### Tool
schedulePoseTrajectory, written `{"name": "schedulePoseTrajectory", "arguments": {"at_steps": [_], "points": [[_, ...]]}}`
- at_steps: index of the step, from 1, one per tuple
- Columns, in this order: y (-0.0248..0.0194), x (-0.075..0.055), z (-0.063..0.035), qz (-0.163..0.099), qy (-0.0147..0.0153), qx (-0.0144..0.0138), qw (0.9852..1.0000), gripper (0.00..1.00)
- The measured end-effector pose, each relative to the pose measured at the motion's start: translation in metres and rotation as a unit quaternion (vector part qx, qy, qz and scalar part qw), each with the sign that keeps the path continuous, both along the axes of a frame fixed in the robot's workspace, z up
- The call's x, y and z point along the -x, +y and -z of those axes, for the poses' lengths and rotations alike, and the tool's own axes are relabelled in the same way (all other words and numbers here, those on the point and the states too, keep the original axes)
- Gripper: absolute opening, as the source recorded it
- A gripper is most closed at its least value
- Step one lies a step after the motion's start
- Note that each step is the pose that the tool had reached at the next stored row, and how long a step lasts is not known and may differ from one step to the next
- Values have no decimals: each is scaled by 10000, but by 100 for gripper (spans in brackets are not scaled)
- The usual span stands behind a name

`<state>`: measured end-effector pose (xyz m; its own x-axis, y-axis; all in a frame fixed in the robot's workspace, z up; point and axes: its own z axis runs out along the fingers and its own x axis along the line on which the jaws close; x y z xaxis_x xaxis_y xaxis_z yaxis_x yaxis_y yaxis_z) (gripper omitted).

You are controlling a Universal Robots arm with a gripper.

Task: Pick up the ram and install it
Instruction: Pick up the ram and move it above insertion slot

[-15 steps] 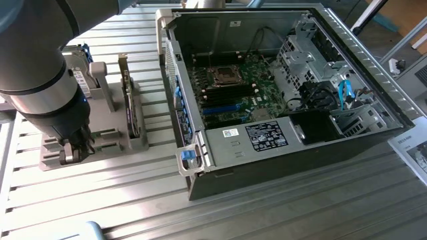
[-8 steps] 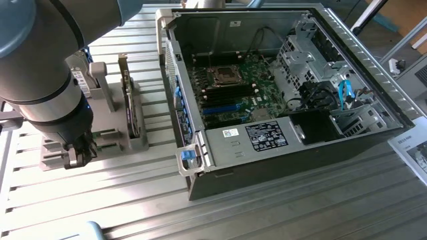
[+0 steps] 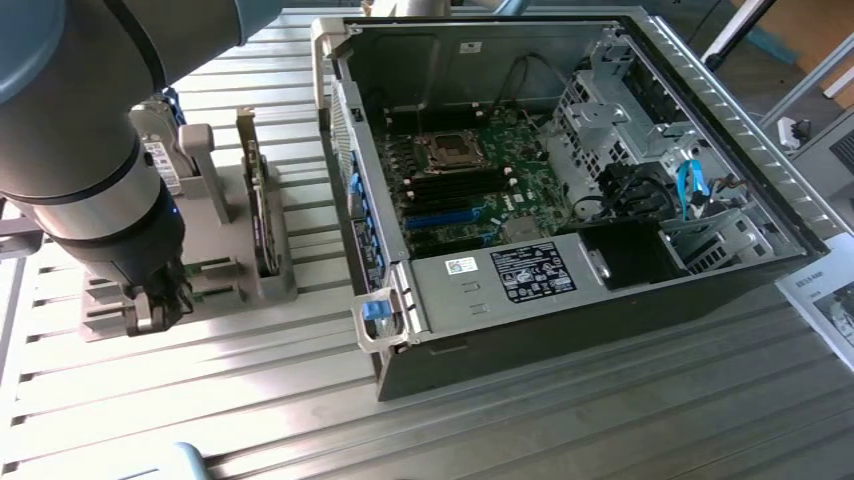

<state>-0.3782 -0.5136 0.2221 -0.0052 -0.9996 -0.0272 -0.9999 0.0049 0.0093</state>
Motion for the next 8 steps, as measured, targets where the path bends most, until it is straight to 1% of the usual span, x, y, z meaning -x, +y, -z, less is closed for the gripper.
{"name": "schedulePoseTrajectory", "arguments": {"at_steps": [3,5,6,8], "points": [[0,0,-4,-28,-1,0,10000,26],[0,1,-6,-230,1,1,9997,26],[0,1,-6,-291,1,1,9996,26],[3,0,-6,-298,1,1,9996,26]]}}
